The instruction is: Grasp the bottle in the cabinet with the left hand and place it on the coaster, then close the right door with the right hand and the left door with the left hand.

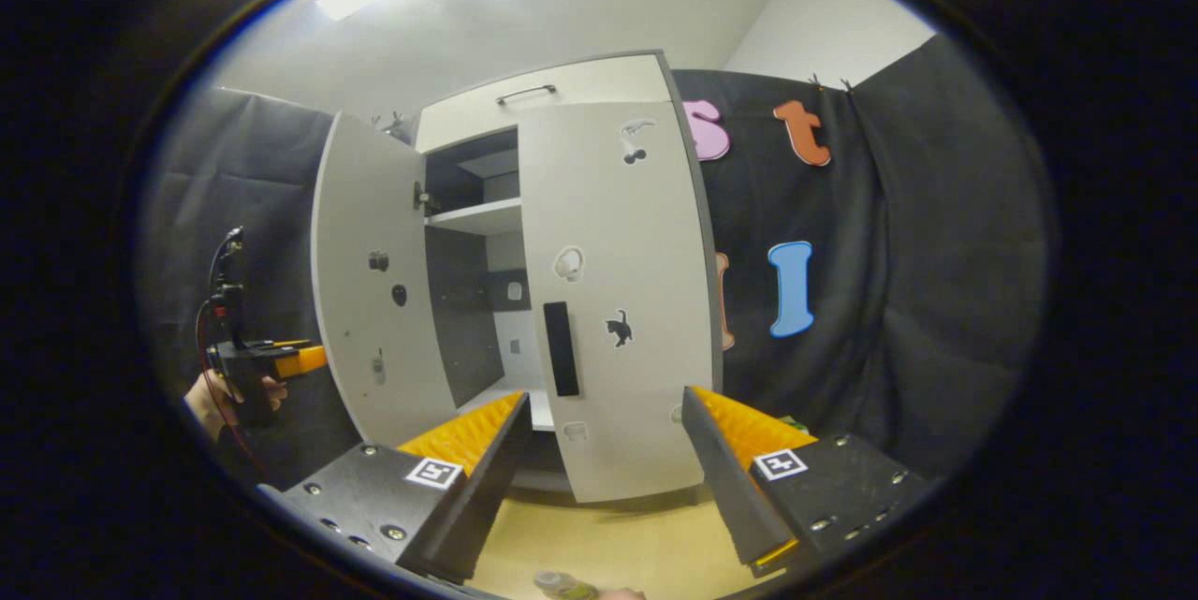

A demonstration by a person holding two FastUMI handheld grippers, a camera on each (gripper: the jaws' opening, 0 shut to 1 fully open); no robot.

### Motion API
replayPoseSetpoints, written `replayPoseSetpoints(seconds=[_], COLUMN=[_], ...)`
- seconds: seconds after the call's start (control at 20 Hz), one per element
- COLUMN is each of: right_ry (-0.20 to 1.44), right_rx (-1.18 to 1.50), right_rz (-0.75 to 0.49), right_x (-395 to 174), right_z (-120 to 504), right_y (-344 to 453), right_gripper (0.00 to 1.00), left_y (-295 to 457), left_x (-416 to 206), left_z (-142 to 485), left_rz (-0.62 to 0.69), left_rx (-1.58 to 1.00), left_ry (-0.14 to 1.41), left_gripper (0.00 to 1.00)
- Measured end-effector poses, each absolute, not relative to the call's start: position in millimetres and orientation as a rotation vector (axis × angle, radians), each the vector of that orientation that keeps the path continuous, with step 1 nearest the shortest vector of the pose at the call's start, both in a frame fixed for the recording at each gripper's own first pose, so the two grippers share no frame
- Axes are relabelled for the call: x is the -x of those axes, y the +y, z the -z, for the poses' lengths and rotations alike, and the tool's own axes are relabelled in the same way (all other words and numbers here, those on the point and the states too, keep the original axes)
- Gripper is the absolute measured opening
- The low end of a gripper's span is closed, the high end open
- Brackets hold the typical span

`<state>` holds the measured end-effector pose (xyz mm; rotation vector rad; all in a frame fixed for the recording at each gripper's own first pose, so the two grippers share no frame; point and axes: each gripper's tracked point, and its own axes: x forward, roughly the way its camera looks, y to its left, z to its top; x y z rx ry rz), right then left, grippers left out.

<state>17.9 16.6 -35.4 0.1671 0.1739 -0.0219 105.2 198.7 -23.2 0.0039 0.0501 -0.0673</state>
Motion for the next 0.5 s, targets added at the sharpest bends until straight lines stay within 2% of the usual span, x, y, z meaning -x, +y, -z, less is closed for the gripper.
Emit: replayPoseSetpoints(seconds=[0.05, 0.1, 0.15, 0.2, 0.4, 0.45, 0.5], right_ry=[0.173, 0.174, 0.179, 0.182, 0.178, 0.175, 0.17], right_rx=[-0.169, -0.17, -0.17, -0.168, -0.166, -0.168, -0.163], right_rz=[0.011, 0.005, 0.004, 0.005, 0.006, 0.01, 0.02], right_x=[-18, -18, -17, -16, -14, -12, -12], right_z=[36, 36, 38, 38, 36, 35, 33], right_y=[20, 22, 22, 21, 16, 14, 9], right_gripper=[0.97, 0.97, 0.97, 0.97, 0.97, 0.97, 0.97], left_y=[193, 187, 182, 176, 155, 153, 153], left_x=[-105, -105, -107, -107, -110, -112, -114], left_z=[21, 17, 19, 17, 16, 15, 15], left_rz=[0.072, 0.077, 0.084, 0.091, 0.121, 0.118, 0.106], left_rx=[0.007, 0.01, -0.002, -0.013, -0.041, -0.049, -0.054], left_ry=[0.043, 0.032, 0.036, 0.027, 0.019, 0.014, 0.014], left_gripper=[0.87, 0.9, 0.87, 0.9, 0.9, 0.87, 0.89])
